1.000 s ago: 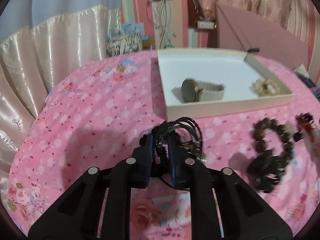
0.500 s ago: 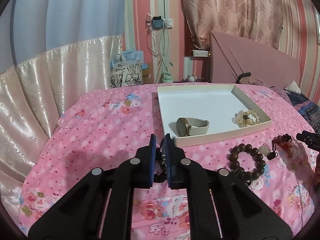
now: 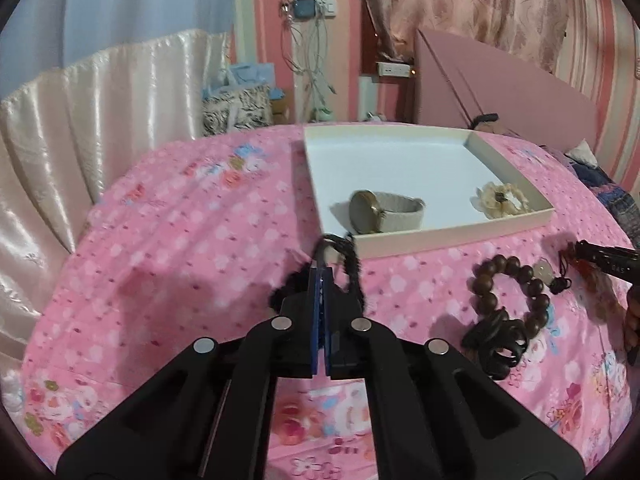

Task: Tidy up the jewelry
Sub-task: 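Grasp the brown stone pendant with the right tool while the left tool lifts the cords, then carry the cord bundle with the left tool while the right tool carries the pendant to the tray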

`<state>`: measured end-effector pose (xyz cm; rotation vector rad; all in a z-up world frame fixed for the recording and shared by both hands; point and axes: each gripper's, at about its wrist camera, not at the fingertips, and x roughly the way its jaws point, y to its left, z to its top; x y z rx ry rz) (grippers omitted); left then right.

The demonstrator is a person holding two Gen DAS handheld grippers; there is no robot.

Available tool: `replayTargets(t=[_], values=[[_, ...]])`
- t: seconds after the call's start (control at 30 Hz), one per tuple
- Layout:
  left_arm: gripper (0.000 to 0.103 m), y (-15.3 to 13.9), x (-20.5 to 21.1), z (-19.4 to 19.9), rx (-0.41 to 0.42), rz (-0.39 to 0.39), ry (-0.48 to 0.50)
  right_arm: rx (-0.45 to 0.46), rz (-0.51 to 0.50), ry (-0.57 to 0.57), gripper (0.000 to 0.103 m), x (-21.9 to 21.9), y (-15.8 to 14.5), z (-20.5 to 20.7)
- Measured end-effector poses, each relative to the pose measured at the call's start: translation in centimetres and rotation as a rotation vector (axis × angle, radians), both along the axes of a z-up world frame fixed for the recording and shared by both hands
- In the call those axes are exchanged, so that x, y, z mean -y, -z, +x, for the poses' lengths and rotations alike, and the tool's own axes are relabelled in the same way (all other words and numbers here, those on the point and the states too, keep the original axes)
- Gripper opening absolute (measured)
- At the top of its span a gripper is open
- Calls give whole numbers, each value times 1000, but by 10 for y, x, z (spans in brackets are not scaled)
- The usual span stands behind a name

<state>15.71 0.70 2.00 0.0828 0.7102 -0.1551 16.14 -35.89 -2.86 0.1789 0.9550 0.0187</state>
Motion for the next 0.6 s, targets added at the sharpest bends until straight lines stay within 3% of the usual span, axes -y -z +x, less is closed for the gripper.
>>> replayTargets(t=[0.03, 0.1, 0.17, 0.33, 0.43, 0.53, 0.6], values=[[0, 0, 4, -2, 8, 5, 9, 0, 1, 1, 23, 2, 0, 0], [11, -2, 12, -4, 23, 15, 21, 1, 4, 1, 23, 2, 0, 0], [33, -4, 15, -6, 38, 9, 21, 2, 3, 2, 22, 2, 0, -1], [45, -2, 28, -4, 46, 33, 41, 2, 2, 3, 22, 3, 0, -1], [45, 12, 35, 10, 15, 82, 14, 1, -3, 3, 22, 3, -1, -1], [10, 27, 27, 28, -70, 47, -30, 8, 4, 7, 21, 4, -2, -1], [10, 30, 23, 30, -75, 29, -37, 25, 18, 5, 21, 5, -4, -3]])
